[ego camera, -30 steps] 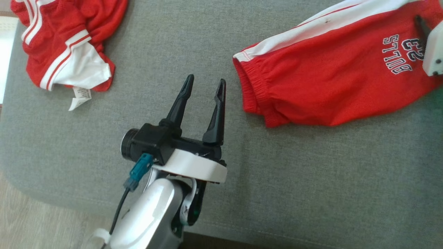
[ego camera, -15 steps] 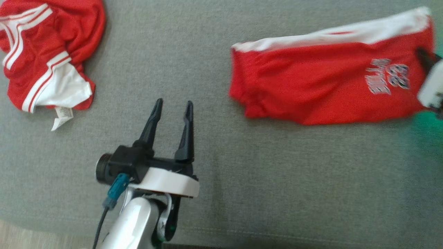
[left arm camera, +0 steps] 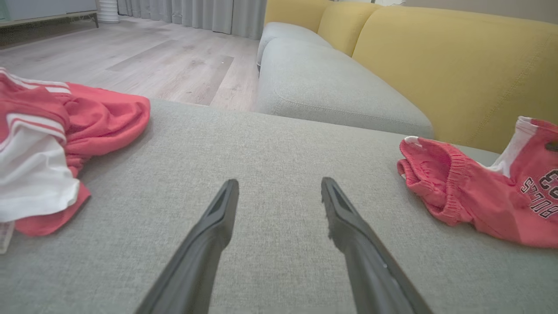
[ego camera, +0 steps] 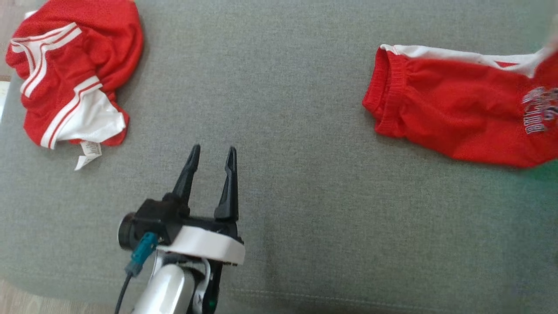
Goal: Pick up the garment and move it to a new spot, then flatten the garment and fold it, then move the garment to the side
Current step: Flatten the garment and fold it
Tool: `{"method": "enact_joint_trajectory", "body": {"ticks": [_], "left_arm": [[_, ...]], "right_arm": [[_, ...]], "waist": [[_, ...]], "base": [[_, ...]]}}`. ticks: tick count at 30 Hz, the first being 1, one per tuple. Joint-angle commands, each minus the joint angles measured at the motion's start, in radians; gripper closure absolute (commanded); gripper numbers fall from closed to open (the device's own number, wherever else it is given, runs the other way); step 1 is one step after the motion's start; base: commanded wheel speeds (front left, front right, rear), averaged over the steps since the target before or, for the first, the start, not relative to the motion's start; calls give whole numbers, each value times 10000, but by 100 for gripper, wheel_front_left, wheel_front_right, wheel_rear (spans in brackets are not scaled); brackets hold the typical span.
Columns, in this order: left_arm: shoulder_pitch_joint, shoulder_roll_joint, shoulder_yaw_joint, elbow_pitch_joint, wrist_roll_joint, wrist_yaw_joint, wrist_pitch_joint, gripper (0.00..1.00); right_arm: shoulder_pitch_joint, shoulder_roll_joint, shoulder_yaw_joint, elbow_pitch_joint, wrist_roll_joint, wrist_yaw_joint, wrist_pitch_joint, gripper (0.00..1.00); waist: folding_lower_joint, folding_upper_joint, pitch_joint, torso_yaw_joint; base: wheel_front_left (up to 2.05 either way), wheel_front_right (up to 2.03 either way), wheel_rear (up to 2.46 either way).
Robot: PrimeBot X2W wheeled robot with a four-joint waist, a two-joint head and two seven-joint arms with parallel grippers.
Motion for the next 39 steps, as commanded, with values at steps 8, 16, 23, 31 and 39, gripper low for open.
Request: {"method": "enact_joint_trajectory", "body": {"ticks": [8,16,23,31,39], "left_arm": [[15,14,57,16,-99,107,-59,0],[-90,13,-414,323,-239,95,-59,0],[103,13,-650,386,-437,233,-59,0],[207,13,-475,536,-406,277,-59,0],[396,13,181,584,-245,189,-59,0]], "right_arm": [[-423,2116,1739,-1345,-225,-7,747,100],[-895,3035,2445,101,-1012,-7,-180,100],[-1122,3067,2779,1394,-1051,-7,-1077,18],[-911,3069,4036,1612,505,-7,-2192,0],[258,2959,4529,384,-107,-7,-3742,0]], "waist": [[0,0,-278,48],[0,0,-483,606],[0,0,-578,915],[0,0,-848,579],[0,0,-1365,-122]], "base": [[0,0,0],[0,0,0],[0,0,0],[0,0,0],[0,0,0]]}}
